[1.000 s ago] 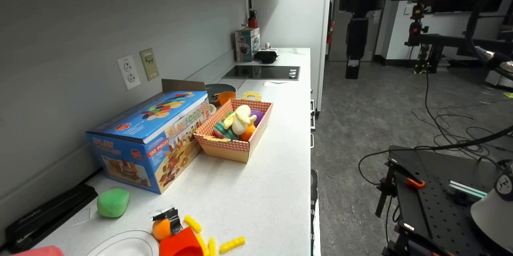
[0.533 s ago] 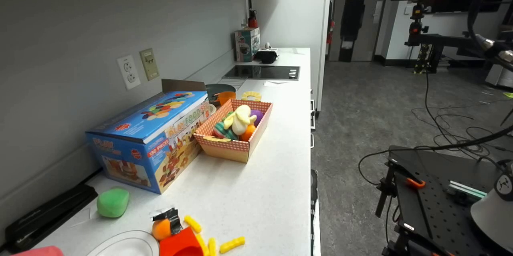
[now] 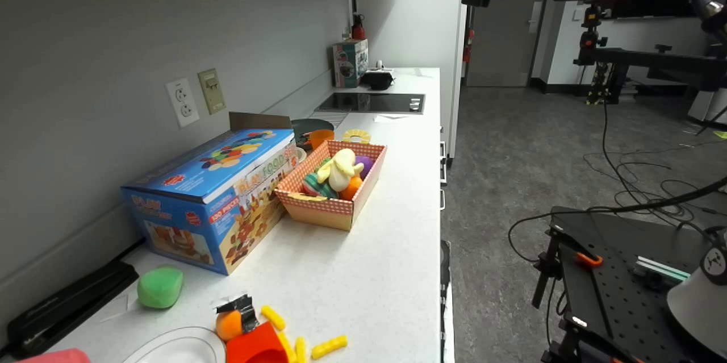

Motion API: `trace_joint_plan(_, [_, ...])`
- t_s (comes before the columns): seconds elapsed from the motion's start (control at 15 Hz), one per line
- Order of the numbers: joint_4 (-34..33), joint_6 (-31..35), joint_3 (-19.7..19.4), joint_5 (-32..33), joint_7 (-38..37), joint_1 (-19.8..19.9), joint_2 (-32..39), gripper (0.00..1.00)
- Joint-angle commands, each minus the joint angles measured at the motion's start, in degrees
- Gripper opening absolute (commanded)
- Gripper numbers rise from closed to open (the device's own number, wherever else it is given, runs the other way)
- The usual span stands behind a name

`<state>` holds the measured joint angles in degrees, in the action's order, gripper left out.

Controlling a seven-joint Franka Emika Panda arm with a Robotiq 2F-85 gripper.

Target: Open the top right cabinet door

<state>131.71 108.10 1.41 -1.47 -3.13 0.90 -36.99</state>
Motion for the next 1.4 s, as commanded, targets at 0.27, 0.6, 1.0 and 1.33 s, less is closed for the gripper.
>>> trace_joint_plan(0.27, [-5.61, 2.77, -1.26, 1.15, -2.02, 2.02, 2.00, 1.00])
trace_joint_plan(0.6, [-17.03, 5.22, -3.23, 2.82, -2.41, 4.76, 8.54, 1.00])
trace_joint_plan(1.0, [-20.32, 9.06, -4.06, 1.89, -2.10, 4.43, 11.65, 1.00])
trace_joint_plan(1.33, [-20.27, 10.14, -4.07, 0.65, -0.33, 3.18, 12.97, 1.00])
